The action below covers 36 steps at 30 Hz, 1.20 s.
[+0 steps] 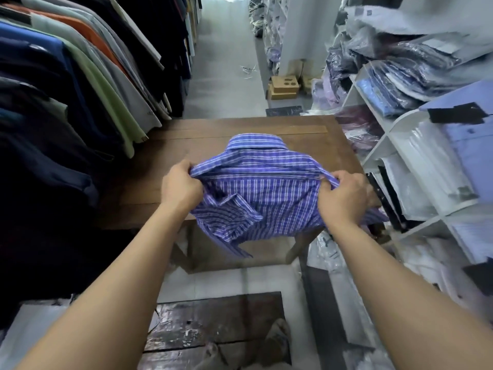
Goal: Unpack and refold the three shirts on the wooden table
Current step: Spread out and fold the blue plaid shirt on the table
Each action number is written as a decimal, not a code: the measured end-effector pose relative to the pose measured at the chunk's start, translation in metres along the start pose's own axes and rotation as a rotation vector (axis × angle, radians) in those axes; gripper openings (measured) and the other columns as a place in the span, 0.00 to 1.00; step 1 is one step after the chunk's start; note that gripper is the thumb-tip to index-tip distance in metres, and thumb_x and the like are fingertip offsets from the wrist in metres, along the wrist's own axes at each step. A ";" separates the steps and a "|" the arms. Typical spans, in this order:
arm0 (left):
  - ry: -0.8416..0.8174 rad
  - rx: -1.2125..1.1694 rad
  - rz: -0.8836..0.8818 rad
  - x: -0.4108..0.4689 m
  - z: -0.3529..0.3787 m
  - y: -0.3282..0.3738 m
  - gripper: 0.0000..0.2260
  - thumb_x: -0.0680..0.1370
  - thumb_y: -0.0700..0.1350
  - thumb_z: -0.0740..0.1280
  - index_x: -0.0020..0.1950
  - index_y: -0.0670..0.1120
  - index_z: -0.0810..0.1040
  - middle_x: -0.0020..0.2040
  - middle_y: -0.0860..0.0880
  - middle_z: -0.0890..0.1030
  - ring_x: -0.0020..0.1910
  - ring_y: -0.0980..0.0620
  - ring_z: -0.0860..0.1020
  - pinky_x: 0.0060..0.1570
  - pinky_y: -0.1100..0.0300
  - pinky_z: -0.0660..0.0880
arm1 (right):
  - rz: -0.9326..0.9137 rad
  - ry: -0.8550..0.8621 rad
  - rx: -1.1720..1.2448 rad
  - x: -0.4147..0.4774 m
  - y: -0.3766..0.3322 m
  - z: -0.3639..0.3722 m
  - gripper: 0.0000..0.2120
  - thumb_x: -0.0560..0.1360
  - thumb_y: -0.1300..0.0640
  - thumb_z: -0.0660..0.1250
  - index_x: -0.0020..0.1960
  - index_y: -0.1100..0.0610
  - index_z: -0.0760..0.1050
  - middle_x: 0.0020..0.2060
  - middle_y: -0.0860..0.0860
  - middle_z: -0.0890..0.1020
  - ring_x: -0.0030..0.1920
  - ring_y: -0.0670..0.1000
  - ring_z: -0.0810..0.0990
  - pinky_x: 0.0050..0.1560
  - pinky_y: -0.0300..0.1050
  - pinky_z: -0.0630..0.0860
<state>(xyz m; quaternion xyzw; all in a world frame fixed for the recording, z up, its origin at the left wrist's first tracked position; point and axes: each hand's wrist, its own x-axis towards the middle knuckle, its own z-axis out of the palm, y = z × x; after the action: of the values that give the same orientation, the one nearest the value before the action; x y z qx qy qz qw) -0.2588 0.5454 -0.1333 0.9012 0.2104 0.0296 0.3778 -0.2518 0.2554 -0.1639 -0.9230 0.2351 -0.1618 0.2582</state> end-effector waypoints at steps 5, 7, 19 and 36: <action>-0.066 -0.109 -0.068 -0.010 -0.020 -0.025 0.14 0.73 0.31 0.58 0.50 0.47 0.75 0.45 0.47 0.79 0.42 0.45 0.76 0.42 0.53 0.75 | -0.005 -0.029 0.012 -0.040 -0.013 -0.003 0.03 0.77 0.57 0.67 0.50 0.50 0.75 0.45 0.51 0.82 0.50 0.59 0.77 0.56 0.53 0.66; -0.129 -0.290 -0.210 -0.011 -0.024 -0.027 0.10 0.77 0.33 0.57 0.49 0.48 0.72 0.42 0.47 0.76 0.37 0.48 0.74 0.34 0.58 0.72 | 0.050 -0.078 0.028 -0.048 -0.014 -0.010 0.04 0.77 0.58 0.65 0.48 0.51 0.73 0.42 0.53 0.81 0.44 0.60 0.77 0.47 0.51 0.71; -0.436 0.116 0.260 -0.012 -0.043 -0.033 0.12 0.75 0.39 0.72 0.56 0.48 0.76 0.48 0.49 0.82 0.48 0.49 0.80 0.44 0.58 0.73 | 0.195 0.228 0.225 -0.063 -0.014 -0.028 0.10 0.80 0.57 0.60 0.57 0.51 0.76 0.56 0.52 0.82 0.56 0.60 0.79 0.52 0.52 0.73; 0.002 0.576 0.027 0.010 -0.047 -0.036 0.15 0.76 0.38 0.65 0.60 0.48 0.82 0.61 0.43 0.76 0.59 0.38 0.77 0.46 0.50 0.73 | 0.396 -0.087 0.132 -0.053 -0.013 -0.017 0.11 0.74 0.55 0.59 0.43 0.55 0.79 0.38 0.54 0.82 0.41 0.62 0.80 0.42 0.48 0.77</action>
<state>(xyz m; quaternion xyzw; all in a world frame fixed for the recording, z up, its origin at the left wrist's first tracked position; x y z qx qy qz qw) -0.2729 0.6031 -0.1264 0.9741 0.1983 -0.0256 0.1055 -0.2986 0.2863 -0.1523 -0.8461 0.3892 -0.0828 0.3547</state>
